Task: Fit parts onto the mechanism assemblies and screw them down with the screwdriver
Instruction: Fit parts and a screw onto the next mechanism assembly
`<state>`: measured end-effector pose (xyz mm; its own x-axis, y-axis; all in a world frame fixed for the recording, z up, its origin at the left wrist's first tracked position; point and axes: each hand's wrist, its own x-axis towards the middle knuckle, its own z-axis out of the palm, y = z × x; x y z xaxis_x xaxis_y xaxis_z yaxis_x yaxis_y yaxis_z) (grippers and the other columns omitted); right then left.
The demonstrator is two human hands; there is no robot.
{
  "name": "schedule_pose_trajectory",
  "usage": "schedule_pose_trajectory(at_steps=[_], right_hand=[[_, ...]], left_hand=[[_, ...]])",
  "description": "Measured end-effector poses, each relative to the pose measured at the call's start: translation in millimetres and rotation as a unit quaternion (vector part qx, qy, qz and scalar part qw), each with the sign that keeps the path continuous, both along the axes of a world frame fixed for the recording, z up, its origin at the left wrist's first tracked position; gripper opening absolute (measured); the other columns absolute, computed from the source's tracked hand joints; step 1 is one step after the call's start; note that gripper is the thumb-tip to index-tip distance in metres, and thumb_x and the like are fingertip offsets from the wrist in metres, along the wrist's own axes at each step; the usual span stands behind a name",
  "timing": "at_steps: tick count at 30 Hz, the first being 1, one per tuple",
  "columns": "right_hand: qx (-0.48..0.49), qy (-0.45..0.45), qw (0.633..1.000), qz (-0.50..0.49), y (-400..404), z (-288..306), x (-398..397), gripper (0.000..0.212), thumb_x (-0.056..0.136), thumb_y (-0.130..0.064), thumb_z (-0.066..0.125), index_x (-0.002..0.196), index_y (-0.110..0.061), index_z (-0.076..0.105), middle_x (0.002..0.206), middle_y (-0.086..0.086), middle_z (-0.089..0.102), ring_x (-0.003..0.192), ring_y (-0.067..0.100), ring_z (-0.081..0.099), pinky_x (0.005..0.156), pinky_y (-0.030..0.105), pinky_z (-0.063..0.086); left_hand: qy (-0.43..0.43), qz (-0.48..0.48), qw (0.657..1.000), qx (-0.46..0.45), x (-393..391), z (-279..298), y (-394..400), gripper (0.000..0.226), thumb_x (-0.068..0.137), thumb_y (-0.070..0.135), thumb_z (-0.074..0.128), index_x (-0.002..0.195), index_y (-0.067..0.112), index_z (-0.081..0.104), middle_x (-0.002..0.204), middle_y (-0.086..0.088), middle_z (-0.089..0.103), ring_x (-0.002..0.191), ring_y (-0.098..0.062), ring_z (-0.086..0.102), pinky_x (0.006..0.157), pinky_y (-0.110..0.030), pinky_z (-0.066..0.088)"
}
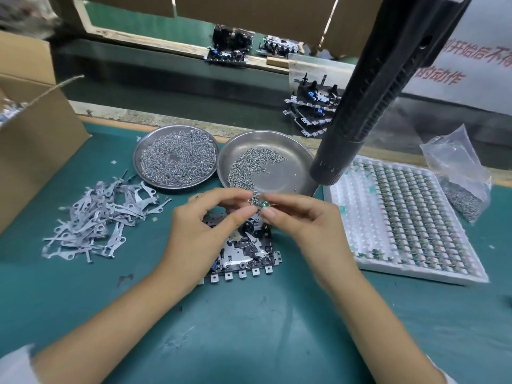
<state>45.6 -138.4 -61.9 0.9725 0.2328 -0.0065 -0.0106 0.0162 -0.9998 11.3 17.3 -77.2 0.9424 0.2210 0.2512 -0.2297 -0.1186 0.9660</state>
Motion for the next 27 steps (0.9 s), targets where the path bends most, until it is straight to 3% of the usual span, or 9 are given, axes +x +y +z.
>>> schedule_pose_trajectory(at_steps=[3,7,10,14,19,22,27], right_hand=[[0.002,-0.001,1.0,-0.001,-2.2,-3.5,-0.3,0.02,0.076,-0.001,0.073,0.093,-0.011,0.075,0.096,0.001,0.075,0.093,0.017,0.07,0.085,0.026,0.055],[0.012,-0.001,1.0,0.004,-2.0,-5.6,0.5,0.018,0.076,-0.001,0.073,0.088,-0.014,0.077,0.097,-0.003,0.074,0.094,0.014,0.069,0.08,0.019,0.052],[0.016,-0.011,1.0,0.012,-1.7,-8.0,0.9,0.017,0.077,-0.001,0.073,0.087,-0.013,0.077,0.097,-0.002,0.074,0.092,0.013,0.07,0.079,0.019,0.052],[0.022,-0.018,1.0,0.008,-1.4,-9.9,0.7,0.016,0.077,-0.002,0.072,0.087,-0.013,0.077,0.096,0.0,0.074,0.089,0.014,0.07,0.08,0.022,0.054],[0.015,-0.031,0.999,0.008,-0.8,-9.6,-0.9,0.014,0.078,-0.002,0.072,0.087,-0.011,0.076,0.097,0.002,0.074,0.086,0.013,0.069,0.077,0.021,0.053],[0.022,-0.032,0.999,0.01,-0.1,-8.2,-3.2,0.016,0.079,-0.001,0.07,0.09,-0.011,0.075,0.092,0.002,0.074,0.077,0.01,0.069,0.072,0.018,0.052],[0.0,-0.044,0.999,0.015,-1.9,-8.3,-6.4,0.018,0.081,-0.005,0.07,0.092,-0.019,0.074,0.091,-0.005,0.075,0.084,0.006,0.07,0.075,0.018,0.053]], left_hand=[[0.006,-0.005,1.0,0.013,-0.5,-1.1,0.9,0.015,0.072,0.027,0.073,0.086,0.031,0.072,0.082,0.006,0.071,0.081,-0.018,0.065,0.061,-0.022,0.055],[0.009,-0.005,1.0,0.008,-0.4,-1.1,0.4,0.014,0.071,0.027,0.073,0.084,0.03,0.073,0.081,0.002,0.071,0.089,-0.024,0.063,0.061,-0.015,0.052],[0.004,-0.004,1.0,0.028,0.1,-1.3,0.3,0.014,0.071,0.027,0.073,0.084,0.029,0.073,0.082,0.005,0.072,0.09,-0.022,0.064,0.067,-0.02,0.053],[0.001,-0.002,1.0,0.029,0.7,-1.5,-0.1,0.014,0.07,0.026,0.073,0.084,0.028,0.073,0.082,0.004,0.072,0.09,-0.024,0.064,0.064,-0.015,0.051],[-0.009,-0.003,0.998,0.068,-0.5,0.0,0.1,0.015,0.07,0.035,0.072,0.085,0.034,0.073,0.082,0.016,0.071,0.087,-0.022,0.064,0.084,-0.05,0.051],[-0.014,-0.007,0.997,0.072,-0.2,0.4,-0.4,0.014,0.071,0.037,0.072,0.085,0.036,0.073,0.083,0.018,0.07,0.082,-0.025,0.065,0.083,-0.056,0.049],[-0.072,-0.011,0.987,0.141,1.5,2.2,0.9,0.014,0.076,0.035,0.074,0.088,0.029,0.072,0.09,0.012,0.067,0.09,-0.014,0.063,0.087,-0.056,0.045]])
